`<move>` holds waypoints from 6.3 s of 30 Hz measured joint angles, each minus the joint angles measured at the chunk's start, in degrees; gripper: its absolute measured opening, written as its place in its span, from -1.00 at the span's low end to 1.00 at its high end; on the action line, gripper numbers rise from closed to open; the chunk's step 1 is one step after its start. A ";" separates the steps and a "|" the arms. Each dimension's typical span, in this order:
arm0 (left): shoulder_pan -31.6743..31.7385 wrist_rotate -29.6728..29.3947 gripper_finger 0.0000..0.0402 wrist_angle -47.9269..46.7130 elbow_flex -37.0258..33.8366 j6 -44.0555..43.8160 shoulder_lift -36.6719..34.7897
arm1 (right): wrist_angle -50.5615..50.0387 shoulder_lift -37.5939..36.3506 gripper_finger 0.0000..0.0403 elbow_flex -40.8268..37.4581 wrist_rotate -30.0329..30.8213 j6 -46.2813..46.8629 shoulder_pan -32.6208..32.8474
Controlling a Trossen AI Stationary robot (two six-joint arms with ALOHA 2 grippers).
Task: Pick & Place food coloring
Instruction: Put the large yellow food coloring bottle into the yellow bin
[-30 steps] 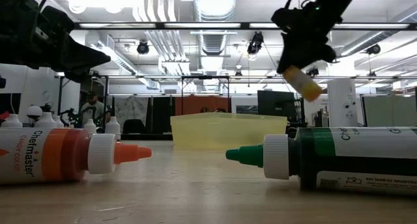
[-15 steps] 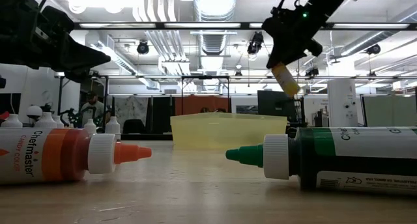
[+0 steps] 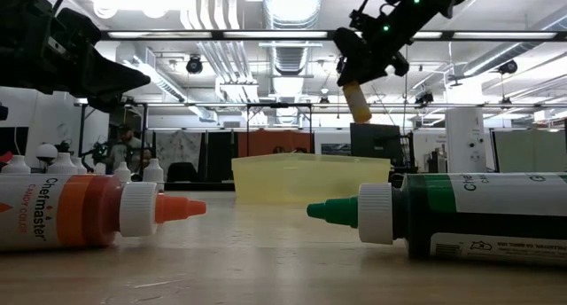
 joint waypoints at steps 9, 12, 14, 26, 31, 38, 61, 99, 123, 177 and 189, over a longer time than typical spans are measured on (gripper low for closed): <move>0.00 0.00 -1.00 0.00 0.00 0.00 0.01 | 11.77 7.43 -0.46 2.36 -2.53 -5.84 -2.00; 0.01 0.00 -1.00 -0.01 0.00 0.00 -0.01 | 14.82 9.34 -0.46 1.94 -2.58 -6.22 -2.77; 0.02 0.00 -1.00 0.00 0.00 0.00 -0.01 | 16.28 10.70 -0.46 1.92 -2.56 -6.24 -3.13; 0.02 0.01 -1.00 0.00 0.00 0.00 -0.01 | 24.51 16.39 -0.46 1.86 -2.35 -4.76 -6.43; 0.07 0.00 -1.00 0.00 0.00 0.00 0.00 | 28.93 19.39 -0.46 1.84 -2.36 -4.05 -7.24; 0.07 0.00 -1.00 0.00 0.00 0.00 -0.01 | 34.22 21.39 -0.46 -0.77 -0.51 -1.56 -7.92; 0.00 0.00 -1.00 0.00 0.00 0.00 0.01 | 45.86 21.23 -0.46 -9.31 1.90 -1.93 -8.88; 0.07 0.00 -1.00 0.00 0.00 0.00 0.04 | 57.01 33.86 -0.46 -8.48 0.76 -0.38 -9.25; 0.00 0.00 -1.00 0.00 0.00 0.00 0.06 | 58.27 34.50 -0.42 -8.51 0.89 -5.34 -9.60; 0.00 0.01 -1.00 0.00 0.00 0.00 0.06 | 33.17 -1.23 -0.20 -18.08 0.26 -9.88 5.65; 0.02 0.00 -1.00 0.00 0.00 0.00 0.06 | 17.00 -11.61 -0.20 -18.34 0.76 -4.90 12.12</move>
